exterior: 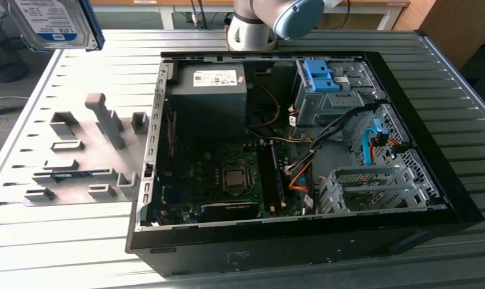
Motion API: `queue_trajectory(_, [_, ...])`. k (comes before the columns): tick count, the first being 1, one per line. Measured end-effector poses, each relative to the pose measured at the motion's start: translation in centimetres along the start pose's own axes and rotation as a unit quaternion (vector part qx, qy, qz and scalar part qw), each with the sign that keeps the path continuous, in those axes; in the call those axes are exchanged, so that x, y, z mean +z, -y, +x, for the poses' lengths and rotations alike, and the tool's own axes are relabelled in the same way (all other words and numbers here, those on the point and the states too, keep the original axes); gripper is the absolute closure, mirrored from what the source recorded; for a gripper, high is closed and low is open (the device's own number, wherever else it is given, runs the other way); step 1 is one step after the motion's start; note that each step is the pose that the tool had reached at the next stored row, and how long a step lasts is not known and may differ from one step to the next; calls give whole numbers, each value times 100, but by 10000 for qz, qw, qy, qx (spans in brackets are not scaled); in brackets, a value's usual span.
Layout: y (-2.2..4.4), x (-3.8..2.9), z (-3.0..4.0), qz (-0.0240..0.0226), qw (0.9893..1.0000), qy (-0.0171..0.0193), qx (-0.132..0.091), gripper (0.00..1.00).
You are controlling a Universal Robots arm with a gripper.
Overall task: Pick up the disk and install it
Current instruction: 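Pick up the disk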
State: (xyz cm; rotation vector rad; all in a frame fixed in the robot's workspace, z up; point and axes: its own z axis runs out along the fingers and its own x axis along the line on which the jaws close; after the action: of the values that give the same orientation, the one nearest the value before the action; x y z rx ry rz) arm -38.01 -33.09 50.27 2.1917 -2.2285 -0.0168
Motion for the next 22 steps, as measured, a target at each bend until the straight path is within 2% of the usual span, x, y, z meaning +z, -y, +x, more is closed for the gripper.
queue_trajectory(9, [199,-4,-3,0,10000,0,0,64])
queue_trajectory(18, [305,-6,-5,0,10000,0,0,64])
queue_trajectory(22, [380,-7,-6,-1,10000,0,0,64])
